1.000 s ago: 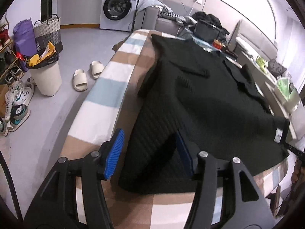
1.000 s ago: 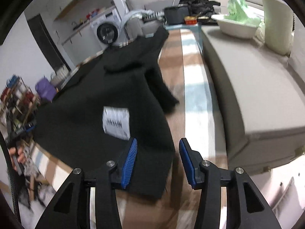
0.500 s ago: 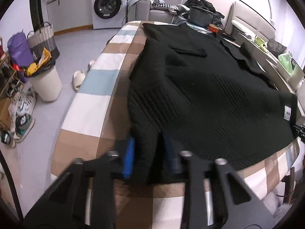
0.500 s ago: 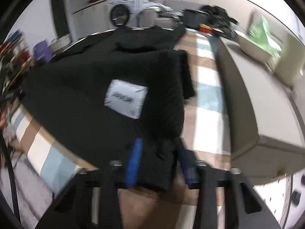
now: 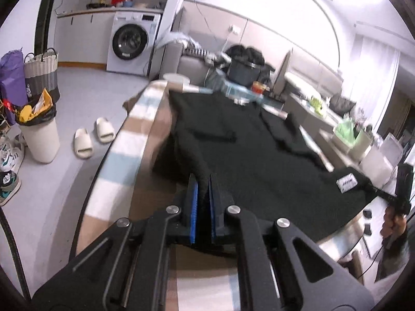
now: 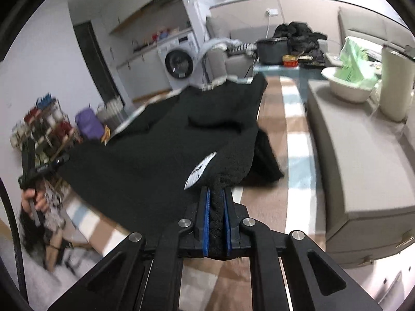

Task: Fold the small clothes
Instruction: 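Fold the held hem over the sweater body with both tools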

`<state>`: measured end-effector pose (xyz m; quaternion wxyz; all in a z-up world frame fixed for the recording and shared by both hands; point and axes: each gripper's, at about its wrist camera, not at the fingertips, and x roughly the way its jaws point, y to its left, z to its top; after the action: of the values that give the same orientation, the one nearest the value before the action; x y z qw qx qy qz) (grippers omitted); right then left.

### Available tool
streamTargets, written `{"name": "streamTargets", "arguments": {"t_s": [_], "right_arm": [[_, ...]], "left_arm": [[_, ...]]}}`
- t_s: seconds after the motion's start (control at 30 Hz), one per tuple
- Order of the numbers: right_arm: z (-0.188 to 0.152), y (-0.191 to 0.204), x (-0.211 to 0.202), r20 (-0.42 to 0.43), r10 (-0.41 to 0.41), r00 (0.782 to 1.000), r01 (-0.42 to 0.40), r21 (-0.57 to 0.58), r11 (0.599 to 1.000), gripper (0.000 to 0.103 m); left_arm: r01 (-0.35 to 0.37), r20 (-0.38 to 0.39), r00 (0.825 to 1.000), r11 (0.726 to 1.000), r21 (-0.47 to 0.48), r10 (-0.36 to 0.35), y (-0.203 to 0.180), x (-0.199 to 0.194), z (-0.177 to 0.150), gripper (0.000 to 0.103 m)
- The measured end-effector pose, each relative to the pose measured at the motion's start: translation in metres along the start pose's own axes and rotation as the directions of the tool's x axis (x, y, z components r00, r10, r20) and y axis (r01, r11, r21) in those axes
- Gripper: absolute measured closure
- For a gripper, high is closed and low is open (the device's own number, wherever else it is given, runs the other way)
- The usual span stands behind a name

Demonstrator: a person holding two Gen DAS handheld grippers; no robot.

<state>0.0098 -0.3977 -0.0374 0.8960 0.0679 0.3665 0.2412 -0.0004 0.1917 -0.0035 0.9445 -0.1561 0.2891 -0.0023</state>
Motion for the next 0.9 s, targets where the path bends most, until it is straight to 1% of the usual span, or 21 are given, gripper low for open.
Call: {"name": "streamTargets", "arguments": {"t_s": [0.1,0.13,0.17,0.23,0.3,0.37,0.4,0.47,0.5,0.57,0.63,0.73,0.77,0.8,0.83,0.9], "right_arm": [[0.012,0.002,-0.010,0.065,0.017,0.998,-0.019,0.029,0.999,0.094],[0.017,0.004,-0.014,0.108,0.027,0.994,-0.030,0.030,0.999,0.094],[0.022,0.004,-0.015,0.131,0.024,0.991,-0.028,0.031,0.999,0.094],[0.036,0.004,-0.014,0.183,0.016,0.983,-0.026,0.055,0.998,0.094],[0.051,0.004,-0.007,0.212,-0.020,0.977,0.003,0.080,0.997,0.094],[0.069,-0.002,0.005,0.234,-0.027,0.972,-0.003,0.129,0.992,0.094],[0.076,-0.004,0.013,0.236,-0.039,0.971,0.003,0.150,0.989,0.094],[0.092,-0.008,0.031,0.240,-0.066,0.968,0.022,0.184,0.983,0.094],[0.098,-0.009,0.040,0.227,-0.079,0.971,0.035,0.193,0.980,0.094],[0.106,-0.011,0.059,0.189,-0.108,0.976,0.069,0.203,0.977,0.094],[0.106,-0.011,0.068,0.166,-0.098,0.981,0.064,0.197,0.978,0.094],[0.101,-0.009,0.071,0.140,-0.103,0.985,0.077,0.181,0.980,0.094],[0.098,-0.009,0.070,0.140,-0.098,0.985,0.072,0.178,0.981,0.094],[0.095,-0.007,0.068,0.139,-0.103,0.985,0.078,0.174,0.982,0.094],[0.094,-0.006,0.067,0.134,-0.108,0.985,0.085,0.168,0.982,0.094],[0.090,-0.005,0.064,0.133,-0.104,0.986,0.082,0.165,0.983,0.094]], "left_arm": [[0.008,0.060,0.998,1.000,-0.021,-0.006,0.002,-0.007,0.017,0.098],[0.006,0.075,0.997,1.000,-0.025,-0.004,0.003,-0.008,0.023,0.098],[0.004,0.087,0.996,1.000,-0.030,-0.001,0.002,-0.009,0.029,0.098],[0.001,0.112,0.994,0.999,-0.042,0.004,0.004,-0.003,0.044,0.103],[-0.008,0.116,0.993,0.997,-0.072,0.016,0.007,0.009,0.061,0.103],[0.005,0.114,0.993,0.995,-0.097,0.006,0.011,0.022,0.077,0.103],[-0.012,0.110,0.994,0.995,-0.095,0.022,0.012,0.032,0.085,0.103],[-0.069,0.074,0.994,0.993,-0.096,0.076,0.014,0.050,0.093,0.103],[-0.072,0.046,0.996,0.992,-0.104,0.077,0.016,0.058,0.094,0.103],[-0.079,0.004,0.997,0.991,-0.110,0.080,0.019,0.066,0.088,0.103],[-0.099,-0.046,0.994,0.991,-0.094,0.095,0.022,0.071,0.073,0.102],[-0.096,-0.126,0.988,0.991,-0.093,0.084,0.027,0.077,0.042,0.090],[-0.092,-0.166,0.983,0.991,-0.092,0.076,0.027,0.079,0.031,0.080],[-0.092,-0.188,0.979,0.992,-0.086,0.075,0.026,0.082,0.021,0.072],[-0.083,-0.208,0.976,0.994,-0.074,0.066,0.024,0.083,0.010,0.068],[-0.076,-0.239,0.969,0.996,-0.048,0.063,0.019,0.084,-0.008,0.049]]}}
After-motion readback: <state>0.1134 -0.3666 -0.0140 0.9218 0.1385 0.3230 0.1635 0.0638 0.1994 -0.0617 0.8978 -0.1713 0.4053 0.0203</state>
